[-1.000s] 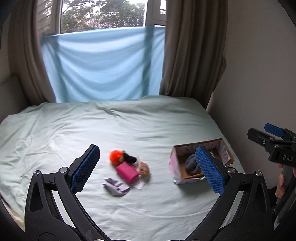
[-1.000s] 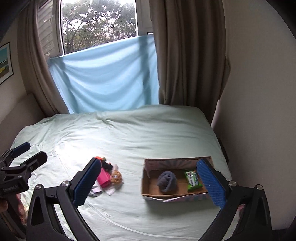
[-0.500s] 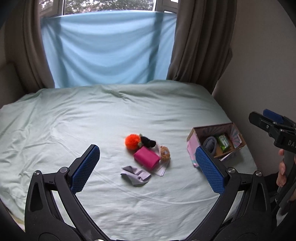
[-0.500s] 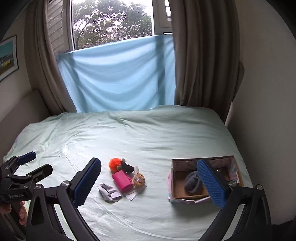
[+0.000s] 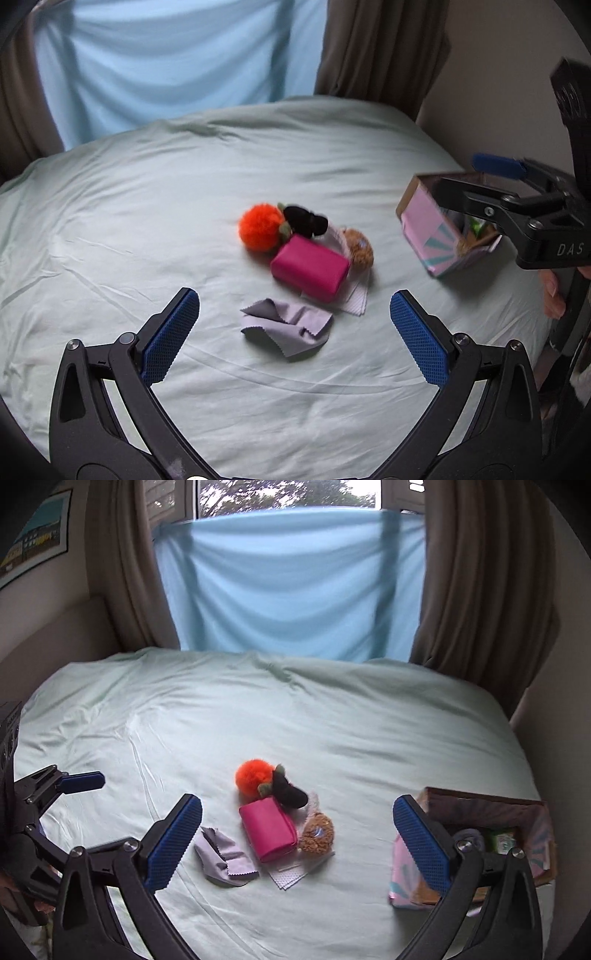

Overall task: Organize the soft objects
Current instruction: 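Grasp the grey cloth with the left tool while the right tool grasps the pink pouch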

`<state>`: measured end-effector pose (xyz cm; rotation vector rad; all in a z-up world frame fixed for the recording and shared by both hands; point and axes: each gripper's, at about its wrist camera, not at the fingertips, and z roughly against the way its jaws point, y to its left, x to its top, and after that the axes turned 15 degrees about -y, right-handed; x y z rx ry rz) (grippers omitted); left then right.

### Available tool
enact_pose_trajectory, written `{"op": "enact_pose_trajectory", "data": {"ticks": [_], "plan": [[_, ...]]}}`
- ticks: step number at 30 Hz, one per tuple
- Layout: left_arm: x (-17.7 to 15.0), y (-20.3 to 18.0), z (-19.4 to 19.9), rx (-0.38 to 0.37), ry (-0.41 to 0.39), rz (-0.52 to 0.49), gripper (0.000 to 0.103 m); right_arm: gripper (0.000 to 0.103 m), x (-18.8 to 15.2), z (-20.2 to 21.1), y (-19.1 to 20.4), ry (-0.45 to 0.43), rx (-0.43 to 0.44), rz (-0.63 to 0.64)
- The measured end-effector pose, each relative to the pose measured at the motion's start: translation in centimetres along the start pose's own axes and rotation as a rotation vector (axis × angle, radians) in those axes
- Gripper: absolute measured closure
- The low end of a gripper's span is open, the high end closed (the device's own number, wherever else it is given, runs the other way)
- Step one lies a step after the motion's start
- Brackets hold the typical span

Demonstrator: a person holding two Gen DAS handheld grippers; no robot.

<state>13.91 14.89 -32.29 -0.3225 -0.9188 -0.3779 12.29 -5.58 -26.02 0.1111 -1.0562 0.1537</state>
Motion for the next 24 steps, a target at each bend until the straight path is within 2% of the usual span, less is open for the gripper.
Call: {"op": "enact_pose_trajectory", "data": {"ticks": [6,11,16,20,24], "plan": [[-5.1,1.1,-6.1,-0.03,0.03,-0.008,0.0,0.0,-4.7,-6.5,0.6,0.051,0.062,0.028],[-8.4,1.6,-10.5,-0.039,0.054,-0.026,0.0,0.014,-7.8,-11.5,1.1,0.102,0.116,0.049],[-10.4,1.8,-13.3,-0.038,0.073,-0.038,0.001,0.015,-9.8,-14.9,2.2,0.13,0.164,0.085],[-11.6,1.8,-15.3,-0.046,0.109,-0.026,0.008,0.015,-11.0,-16.7,3.0,0.139,0.184,0.126],[-12.2,1.4,-15.8,-0.024,0.107,-0.063,0.01,0.015,-11.6,-18.3,3.4,0.165,0.192,0.166]]}}
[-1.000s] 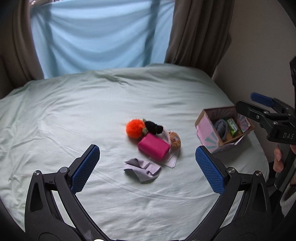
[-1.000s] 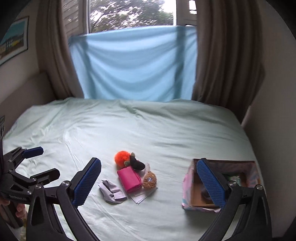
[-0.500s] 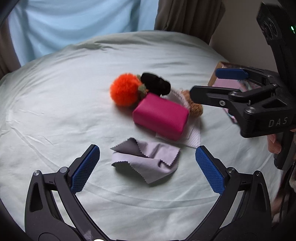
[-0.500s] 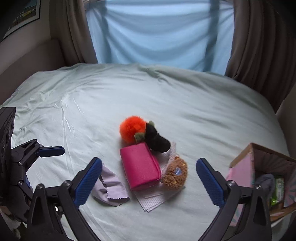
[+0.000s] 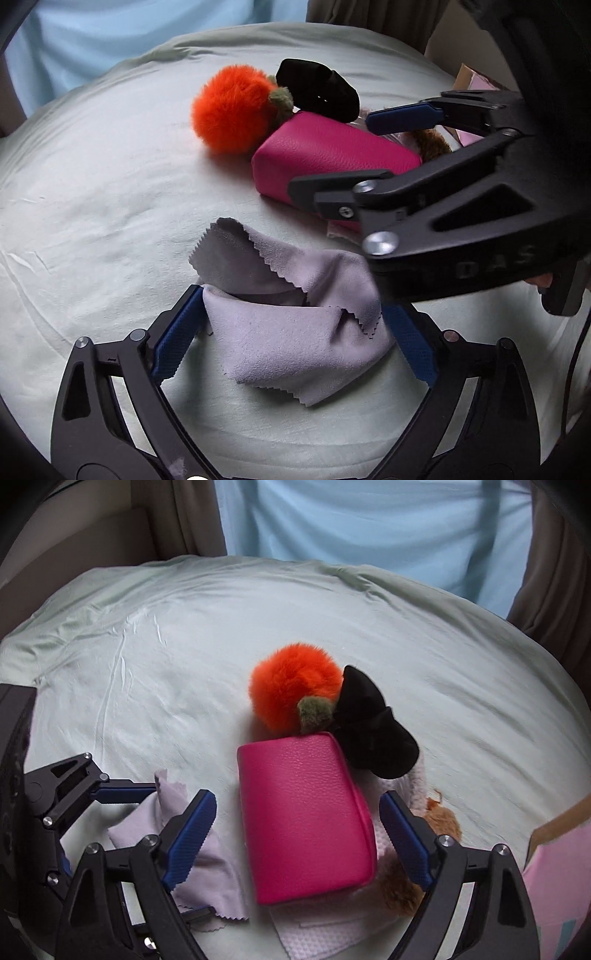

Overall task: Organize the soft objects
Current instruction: 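Grasp the grey cloth with the left tool while the right tool grasps the pink pouch, then lift the cloth and pink pouch and carry both over the box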

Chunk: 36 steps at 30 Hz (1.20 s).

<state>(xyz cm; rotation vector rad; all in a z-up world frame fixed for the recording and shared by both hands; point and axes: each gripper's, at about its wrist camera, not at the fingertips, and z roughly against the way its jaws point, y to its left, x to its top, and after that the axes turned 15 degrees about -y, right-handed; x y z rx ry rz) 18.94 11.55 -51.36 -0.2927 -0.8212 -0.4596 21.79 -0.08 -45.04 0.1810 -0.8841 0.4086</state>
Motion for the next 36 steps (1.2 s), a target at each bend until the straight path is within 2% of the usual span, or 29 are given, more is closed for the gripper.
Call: {"op": "enact_pose_trajectory", "data": {"ticks": [4,12,15,23,36], "plan": [[0.0,0.2,0.2,0.028,0.002,-0.019,0.026,0.024,-0.3,-1.4,-0.1,0.039,-0.005,0.02],[0.6,2.1,0.7,0.054,-0.009,0.007,0.077,0.042,-0.3,-1.2,-0.4,0.043,-0.019,0.016],[0.9,2.4,0.7,0.056,-0.008,0.009,0.089,0.047,-0.3,-1.0,-0.5,0.037,-0.027,0.0],[1.4,2.2,2.1,0.054,-0.02,0.019,0.092,0.06,0.2,-0.1,-0.4,0.016,-0.045,-0.025],[4.0,1.9,6.1,0.082,-0.046,0.052,0.092,0.064,2.1,4.0,0.2,-0.016,-0.05,-0.072]]}}
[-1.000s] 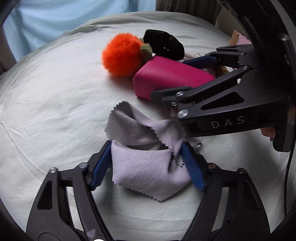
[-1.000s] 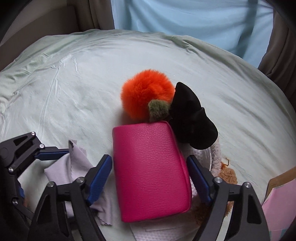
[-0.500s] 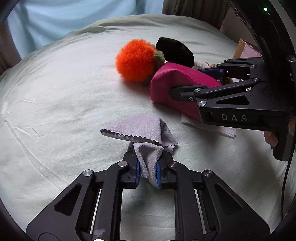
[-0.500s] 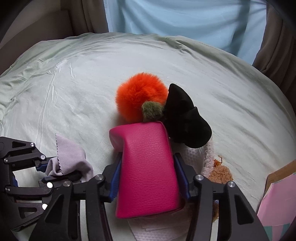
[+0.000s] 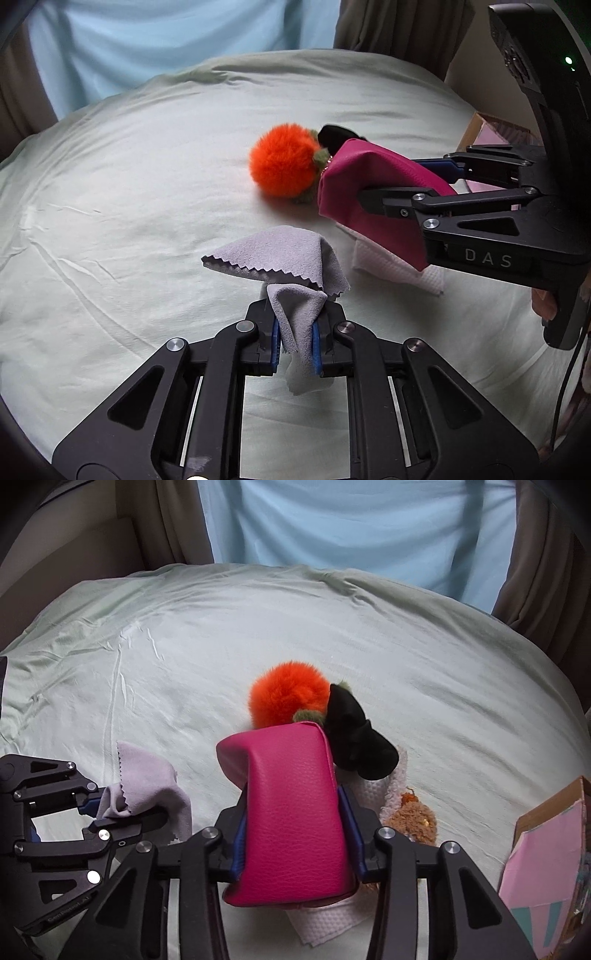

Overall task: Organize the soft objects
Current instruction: 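Lift the cloth and pink pouch and carry both over the box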

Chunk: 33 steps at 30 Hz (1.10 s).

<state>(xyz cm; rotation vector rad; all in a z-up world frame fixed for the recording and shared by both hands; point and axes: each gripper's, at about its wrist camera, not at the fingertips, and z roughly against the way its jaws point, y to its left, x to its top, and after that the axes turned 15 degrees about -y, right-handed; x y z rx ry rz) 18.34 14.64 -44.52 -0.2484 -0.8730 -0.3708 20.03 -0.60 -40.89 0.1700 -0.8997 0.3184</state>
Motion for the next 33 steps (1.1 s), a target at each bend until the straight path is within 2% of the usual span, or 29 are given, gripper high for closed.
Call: {"op": "enact_pose_trajectory", "data": {"ticks": [7,16,24,29,33], "plan": [[3.9,-1.0,4.3,0.026,-0.026,0.021,0.092,0.064,3.2,4.6,0.1,-0.027,-0.006,-0.039],[10.1,-4.8,10.5,0.081,-0.071,0.044,0.092,0.064,7.0,13.4,-2.2,-0.072,-0.042,-0.128],[15.6,-11.0,13.6,0.106,-0.121,0.083,0.092,0.064,8.4,21.0,-8.4,-0.095,-0.102,-0.198],[18.6,-15.9,13.3,0.096,-0.128,0.092,0.092,0.064,8.1,24.9,-13.5,-0.099,-0.145,-0.229],[20.3,-21.0,11.6,0.075,-0.111,0.075,0.092,0.063,7.4,27.3,-18.3,-0.102,-0.179,-0.275]]}}
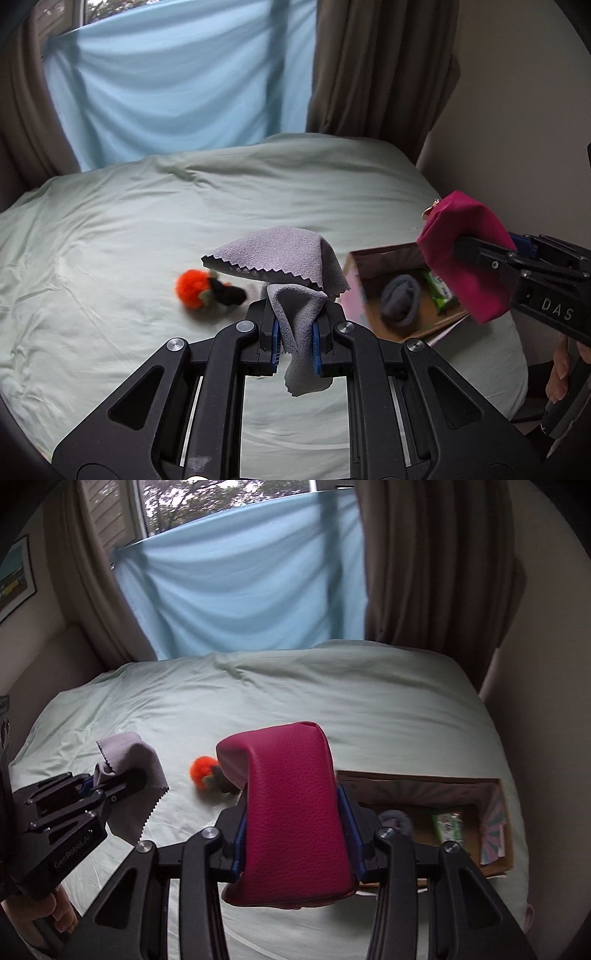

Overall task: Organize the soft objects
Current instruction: 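Lift the cloth and pink pouch and carry both over the box, then open both tools to drop the cloth and pouch into the box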

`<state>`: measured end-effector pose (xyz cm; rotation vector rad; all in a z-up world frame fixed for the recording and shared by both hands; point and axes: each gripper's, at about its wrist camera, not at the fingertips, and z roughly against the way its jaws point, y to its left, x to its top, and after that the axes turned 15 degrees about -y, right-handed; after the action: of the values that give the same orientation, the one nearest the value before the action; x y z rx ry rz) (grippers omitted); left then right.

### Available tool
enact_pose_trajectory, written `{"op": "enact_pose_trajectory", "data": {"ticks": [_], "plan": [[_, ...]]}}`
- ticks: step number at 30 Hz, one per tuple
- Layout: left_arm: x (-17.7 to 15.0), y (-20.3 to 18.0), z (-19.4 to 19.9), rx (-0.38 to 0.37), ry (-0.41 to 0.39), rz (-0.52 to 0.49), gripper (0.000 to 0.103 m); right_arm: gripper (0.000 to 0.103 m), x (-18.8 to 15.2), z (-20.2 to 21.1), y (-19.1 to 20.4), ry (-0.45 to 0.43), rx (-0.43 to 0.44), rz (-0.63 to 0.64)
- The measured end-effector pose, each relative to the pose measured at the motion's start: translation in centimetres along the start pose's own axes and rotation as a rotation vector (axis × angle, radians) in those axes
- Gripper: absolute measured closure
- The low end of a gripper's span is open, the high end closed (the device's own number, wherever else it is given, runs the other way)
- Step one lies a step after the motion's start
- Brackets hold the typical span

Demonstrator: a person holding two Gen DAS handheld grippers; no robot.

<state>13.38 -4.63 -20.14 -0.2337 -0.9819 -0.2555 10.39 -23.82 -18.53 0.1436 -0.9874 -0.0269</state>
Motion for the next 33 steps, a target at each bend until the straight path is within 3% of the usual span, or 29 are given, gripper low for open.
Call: {"op": "enact_pose_trajectory", "data": {"ticks": [9,17,24,31,32,33], "plan": [[0.5,-12.2,-5.7,-0.077,0.067,0.017,0.092,0.064,0.0,0.4,-11.8,0.038,-0.099,-0.067],[-0.5,-21.4,-13.3,-0.152,0.156,-0.039,0.092,0.064,-1.6,-2.7,-19.2,0.095,-0.161,-0.118],[-3.6,-23.9,-19.4,-0.149,0.278,-0.011,0.092,0.064,-3.9,-5.8,-23.6,0.16,-0.202,-0.177],[-5.6,-24.5,-23.0,-0.134,0.389,-0.014,0.092,0.063,-6.0,-8.8,-25.7,0.231,-0.209,-0.227],[-5.6,-24.6,-23.1,-0.147,0.384,-0.011,0.092,0.062,-6.1,-9.2,-25.8,0.242,-0.209,-0.235],[-5.5,-24.7,-23.0,-0.158,0.368,-0.022,0.082,0.062,-6.2,-9.4,-26.0,0.251,-0.211,-0.244]]}}
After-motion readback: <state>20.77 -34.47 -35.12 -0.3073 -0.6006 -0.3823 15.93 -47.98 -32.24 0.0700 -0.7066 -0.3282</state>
